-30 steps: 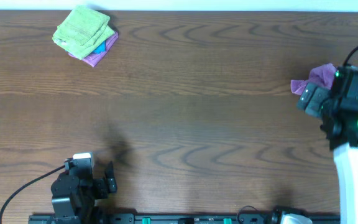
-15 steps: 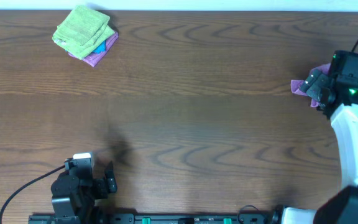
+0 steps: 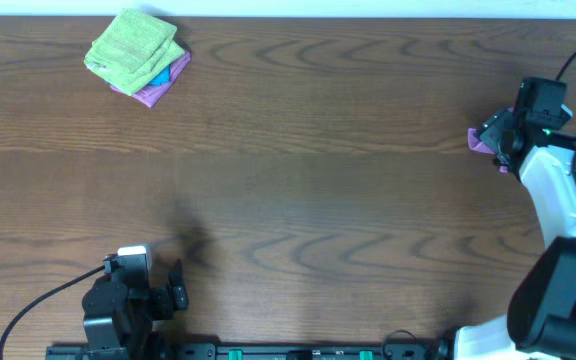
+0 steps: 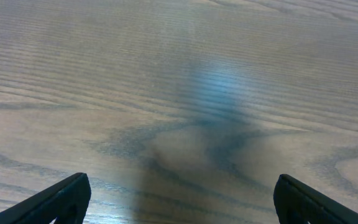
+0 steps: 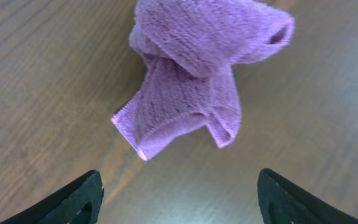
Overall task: Fold the cloth
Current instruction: 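Reach the right gripper to the crumpled purple cloth and grasp it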
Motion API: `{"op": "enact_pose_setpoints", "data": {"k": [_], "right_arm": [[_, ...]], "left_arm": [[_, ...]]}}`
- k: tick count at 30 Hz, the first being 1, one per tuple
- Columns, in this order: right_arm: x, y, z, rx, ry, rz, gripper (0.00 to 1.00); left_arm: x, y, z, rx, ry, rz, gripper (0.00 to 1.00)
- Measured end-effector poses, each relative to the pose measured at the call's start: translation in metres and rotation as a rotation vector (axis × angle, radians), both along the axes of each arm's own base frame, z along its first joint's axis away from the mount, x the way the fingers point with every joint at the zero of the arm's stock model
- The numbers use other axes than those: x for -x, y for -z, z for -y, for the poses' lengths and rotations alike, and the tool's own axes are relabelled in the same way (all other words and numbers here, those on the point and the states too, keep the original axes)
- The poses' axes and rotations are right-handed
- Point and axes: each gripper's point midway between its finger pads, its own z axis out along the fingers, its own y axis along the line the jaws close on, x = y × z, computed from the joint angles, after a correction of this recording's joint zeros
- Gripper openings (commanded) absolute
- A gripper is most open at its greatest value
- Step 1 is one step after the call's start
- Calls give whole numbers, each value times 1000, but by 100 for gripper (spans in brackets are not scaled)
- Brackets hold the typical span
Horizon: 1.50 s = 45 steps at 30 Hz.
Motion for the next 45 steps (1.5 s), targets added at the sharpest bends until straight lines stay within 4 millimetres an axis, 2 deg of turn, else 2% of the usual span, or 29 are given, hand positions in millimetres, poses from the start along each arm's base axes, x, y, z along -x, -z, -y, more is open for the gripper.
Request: {"op": "enact_pose_setpoints", "data": {"k": [6, 12, 15, 24, 29, 33, 34, 41, 45], "right_arm": [[-16, 21, -1, -33, -5, 18, 76], [-28, 36, 0, -39, -6, 33, 64], [-30, 39, 0, -43, -4, 37, 58], [-38, 34, 2, -36, -1, 77, 56], [-38, 38, 2, -39, 2, 73, 33], [-40, 37, 2, -31, -14, 72, 4], [-40, 38, 2, -27, -22, 69, 1], [-34, 40, 0, -2, -79, 23, 1], [-32, 12, -5, 29, -124, 50, 1]], "left_arm": [[0, 0, 0, 0, 0, 0, 95], [0, 0, 0, 0, 0, 0, 95], [0, 0, 0, 0, 0, 0, 95], [0, 0, 0, 0, 0, 0, 95], [0, 0, 0, 0, 0, 0, 95], [0, 0, 0, 0, 0, 0, 95], [0, 0, 0, 0, 0, 0, 95], [0, 0, 0, 0, 0, 0, 95], [0, 0, 0, 0, 0, 0, 95]]}}
